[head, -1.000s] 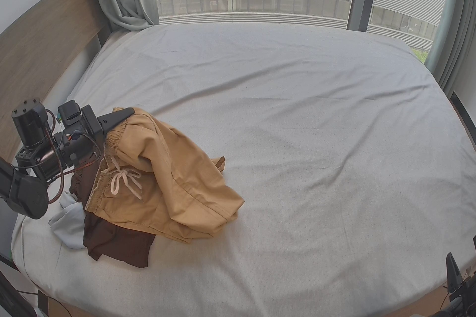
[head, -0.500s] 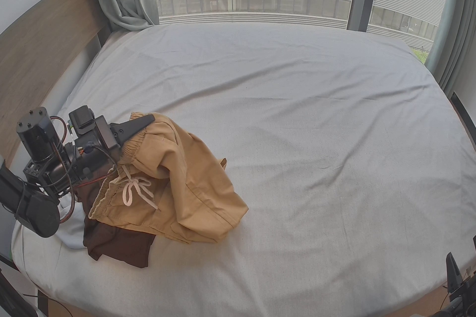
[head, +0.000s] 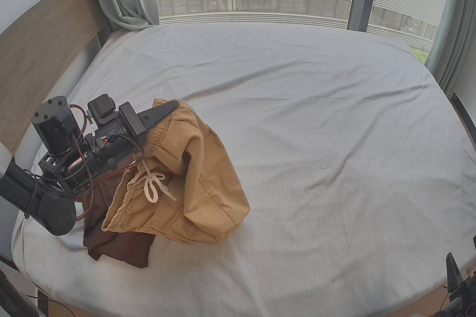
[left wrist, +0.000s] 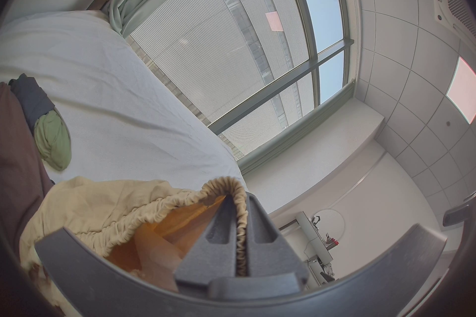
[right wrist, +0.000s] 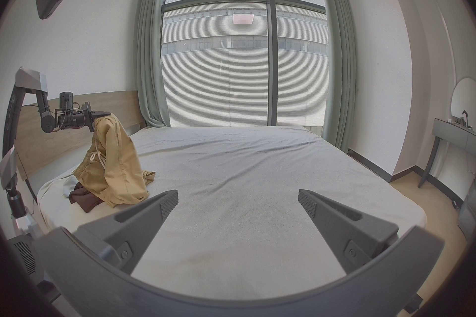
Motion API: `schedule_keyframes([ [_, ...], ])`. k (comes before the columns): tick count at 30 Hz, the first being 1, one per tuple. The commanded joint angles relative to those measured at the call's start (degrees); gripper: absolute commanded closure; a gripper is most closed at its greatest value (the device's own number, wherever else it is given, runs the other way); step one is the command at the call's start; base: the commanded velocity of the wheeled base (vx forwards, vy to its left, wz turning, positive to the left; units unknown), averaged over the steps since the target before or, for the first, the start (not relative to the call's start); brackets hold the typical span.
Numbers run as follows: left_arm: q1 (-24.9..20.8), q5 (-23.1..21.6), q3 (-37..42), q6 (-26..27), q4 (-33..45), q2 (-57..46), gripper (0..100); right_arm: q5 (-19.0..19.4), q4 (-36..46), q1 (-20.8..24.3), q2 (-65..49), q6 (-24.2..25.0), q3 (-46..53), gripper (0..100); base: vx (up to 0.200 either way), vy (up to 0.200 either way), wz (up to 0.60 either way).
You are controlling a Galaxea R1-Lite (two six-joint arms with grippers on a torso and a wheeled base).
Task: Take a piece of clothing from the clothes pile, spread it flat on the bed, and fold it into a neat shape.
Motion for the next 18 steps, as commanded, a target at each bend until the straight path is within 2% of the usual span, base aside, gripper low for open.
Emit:
schedule_keyframes([
  [1,-3.1,3.1,-4.4,-0.4,1.2,1.6,100,0.0,0.0,0.0,-0.3,0.0,1.0,0,0.0,0.0,0.0],
  [4,-4.2,4.9,-6.7,-0.6,1.4,3.0,100,0.0,0.0,0.0,-0.2,0.0,1.0,0,0.0,0.0,0.0],
  [9,-7.0,5.3,-8.3,-1.4,3.3,3.1,100,0.0,0.0,0.0,-0.3,0.0,1.0,0,0.0,0.0,0.0],
  [15,-11.3,7.1,-13.1,-7.6,6.4,2.7,100,0.0,0.0,0.0,-0.3,0.0,1.0,0,0.0,0.0,0.0],
  [18,-12.6,8.0,-14.7,-8.3,7.5,2.7,100,0.0,0.0,0.0,-0.3,0.0,1.0,0,0.0,0.0,0.0],
])
